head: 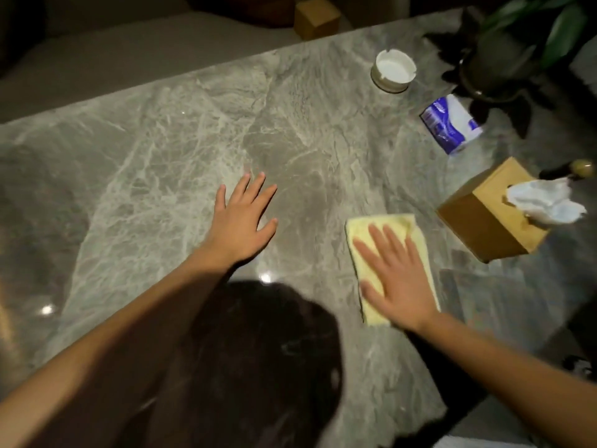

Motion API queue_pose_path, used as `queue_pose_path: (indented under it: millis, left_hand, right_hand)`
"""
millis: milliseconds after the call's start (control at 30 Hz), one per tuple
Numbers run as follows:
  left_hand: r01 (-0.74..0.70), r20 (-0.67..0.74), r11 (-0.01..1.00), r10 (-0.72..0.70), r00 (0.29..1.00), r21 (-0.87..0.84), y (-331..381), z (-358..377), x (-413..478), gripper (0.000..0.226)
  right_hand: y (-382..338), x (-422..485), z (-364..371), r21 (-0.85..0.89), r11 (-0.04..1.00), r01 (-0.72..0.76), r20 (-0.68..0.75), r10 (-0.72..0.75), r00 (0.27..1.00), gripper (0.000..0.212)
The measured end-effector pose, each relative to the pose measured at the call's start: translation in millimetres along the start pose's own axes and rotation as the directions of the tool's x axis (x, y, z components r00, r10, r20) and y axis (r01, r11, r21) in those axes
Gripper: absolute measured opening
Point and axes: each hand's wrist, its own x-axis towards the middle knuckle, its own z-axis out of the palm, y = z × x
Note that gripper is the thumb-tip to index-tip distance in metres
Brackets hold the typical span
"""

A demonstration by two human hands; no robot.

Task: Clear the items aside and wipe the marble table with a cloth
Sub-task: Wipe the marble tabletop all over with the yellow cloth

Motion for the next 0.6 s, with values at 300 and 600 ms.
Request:
queue_pose_path:
  millis: [300,600]
  left_hand:
    - [0.140,-0.114,0.990,-0.142,0.983,-0.020,-79.3,-3.4,-172.1,0.064]
    - [0.594,-0.223,0.800,-0.596,0.771,-0.085,-142.1,6.1,-363.6,0.066]
  right_hand:
    - [-115.5,-61.7,30.9,-0.039,0.957,0.287,0.138,-0.280,0.950,0.068]
    - [-230.1,-55.8,50.6,-0.017,0.801,0.598,0.239,-0.578,0.781,0.069]
